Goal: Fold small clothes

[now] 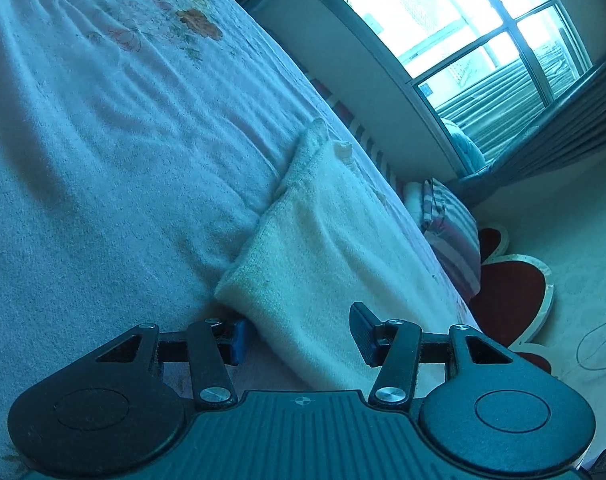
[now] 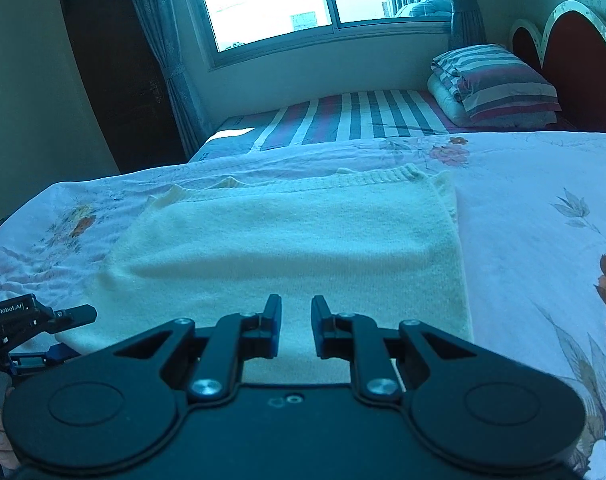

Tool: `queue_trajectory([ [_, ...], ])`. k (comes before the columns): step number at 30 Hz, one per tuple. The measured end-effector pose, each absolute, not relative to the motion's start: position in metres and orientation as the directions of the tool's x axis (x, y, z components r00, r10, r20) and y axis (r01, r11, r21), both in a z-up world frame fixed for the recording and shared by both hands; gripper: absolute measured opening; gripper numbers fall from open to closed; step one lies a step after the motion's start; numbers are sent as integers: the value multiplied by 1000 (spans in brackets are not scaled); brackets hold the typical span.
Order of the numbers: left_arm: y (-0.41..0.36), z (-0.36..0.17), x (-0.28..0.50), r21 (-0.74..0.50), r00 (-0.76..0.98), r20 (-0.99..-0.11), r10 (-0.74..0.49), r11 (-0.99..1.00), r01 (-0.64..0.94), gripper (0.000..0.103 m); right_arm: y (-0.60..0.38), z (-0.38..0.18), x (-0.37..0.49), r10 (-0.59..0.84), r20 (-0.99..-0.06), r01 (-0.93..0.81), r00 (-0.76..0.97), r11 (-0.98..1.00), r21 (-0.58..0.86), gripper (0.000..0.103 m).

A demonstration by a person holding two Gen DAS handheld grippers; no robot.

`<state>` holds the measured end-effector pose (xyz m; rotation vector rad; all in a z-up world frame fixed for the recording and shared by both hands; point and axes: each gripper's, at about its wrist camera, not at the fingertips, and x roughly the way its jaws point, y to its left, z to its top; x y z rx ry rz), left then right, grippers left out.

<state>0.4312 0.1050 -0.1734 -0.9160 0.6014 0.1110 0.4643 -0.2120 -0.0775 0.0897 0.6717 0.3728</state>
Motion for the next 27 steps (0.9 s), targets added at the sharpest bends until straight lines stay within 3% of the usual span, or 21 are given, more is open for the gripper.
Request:
queue_trajectory([
  [10, 101, -186, 445, -757, 870, -478, -121, 558, -338, 52, -178, -83, 487, 442, -582, -395, 682, 893, 216, 10],
  [12, 101, -188, 447, -759, 873, -474, -120, 557, -335, 42, -173, -85, 491, 449, -583, -405, 677, 889, 214, 5],
  [14, 104, -199, 450, -777, 863, -483, -147, 526, -345, 15, -168, -89, 497, 458, -587, -413, 667, 884, 220, 2],
  [15, 105, -204, 450, -789, 863, -480, -158, 507, -347, 12, -165, -90, 499, 457, -590, -415, 666, 884, 216, 2],
  [27, 94, -208, 455, -784, 886, -451, -106, 521, -337, 9, -156, -118, 521, 449, -631, -403, 633, 887, 226, 2],
])
